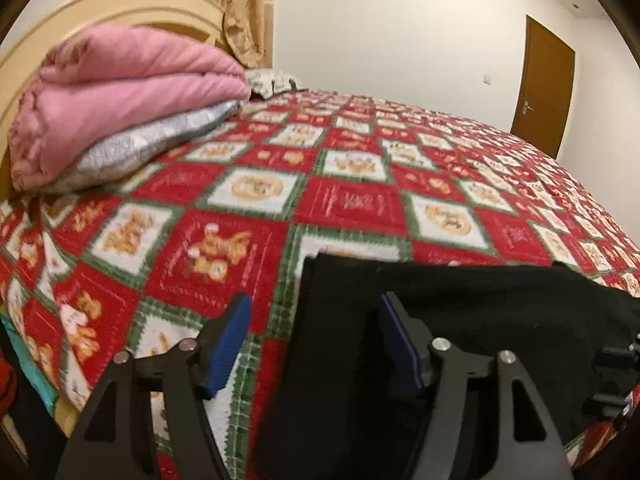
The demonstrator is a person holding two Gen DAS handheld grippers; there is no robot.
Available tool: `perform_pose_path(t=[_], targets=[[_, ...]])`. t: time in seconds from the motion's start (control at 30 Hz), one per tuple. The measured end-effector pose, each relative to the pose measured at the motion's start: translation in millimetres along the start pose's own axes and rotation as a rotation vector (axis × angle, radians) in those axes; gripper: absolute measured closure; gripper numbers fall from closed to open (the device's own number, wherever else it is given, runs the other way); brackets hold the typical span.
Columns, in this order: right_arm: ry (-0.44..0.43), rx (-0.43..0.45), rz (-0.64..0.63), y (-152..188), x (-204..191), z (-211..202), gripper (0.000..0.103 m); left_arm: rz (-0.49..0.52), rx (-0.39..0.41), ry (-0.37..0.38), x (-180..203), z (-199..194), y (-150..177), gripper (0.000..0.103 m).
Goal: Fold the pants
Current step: 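Lift and fold the pants again with both tools, then release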
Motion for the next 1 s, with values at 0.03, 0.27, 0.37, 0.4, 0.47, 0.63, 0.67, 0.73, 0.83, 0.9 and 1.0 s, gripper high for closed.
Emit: perform_pose_path(t=[0.03, 0.27, 0.37, 0.4, 0.47, 0.63, 0.67, 0.73, 0.83, 0.9, 1.0], targets=[[0.013, 0.018, 0.008, -5, 8, -7, 0.041, 0.004, 0.014, 0.015, 6, -6, -6, 0.035], [0.177, 0.100, 0.101, -15, 103, -75, 0.041, -0.014, 0.002, 0.194, 66, -23, -18, 0.034], [0.292, 0.124, 0.147, -10, 158, -114, 0.041, 0.024, -0.026, 0.283, 106, -24, -16, 0.035], [0.337, 0.133, 0.169, -6, 180, -131, 0.041, 0.052, -0.034, 0.313, 123, -24, -15, 0.035], [0.413, 0.148, 0.216, 3, 221, -161, 0.041, 0.085, -0.049, 0.364, 149, -25, -13, 0.034], [0.612, 0.196, 0.380, 35, 317, -242, 0.041, 0.173, -0.087, 0.463, 213, -31, -6, 0.034], [0.644, 0.202, 0.410, 42, 332, -256, 0.041, 0.200, -0.090, 0.483, 228, -33, -6, 0.034], [0.690, 0.200, 0.473, 56, 358, -279, 0.041, 0.235, -0.106, 0.512, 252, -36, -2, 0.034], [0.705, 0.170, 0.550, 75, 384, -297, 0.041, 0.279, -0.134, 0.560, 284, -41, 7, 0.033], [0.713, 0.130, 0.603, 91, 400, -300, 0.041, 0.299, -0.160, 0.577, 300, -39, 18, 0.031], [0.695, 0.098, 0.638, 109, 413, -295, 0.041, 0.329, -0.223, 0.560, 312, -29, 40, 0.031]])
Point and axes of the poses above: each gripper's, at about its wrist camera, not at the fingertips, and z roughly the way its jaws point, x to its right, y to its underside, the point moved 9 cm from there along z, roughly the way its jaws point, and after that the axes turned 12 degrees about x, right-handed, at the moved point
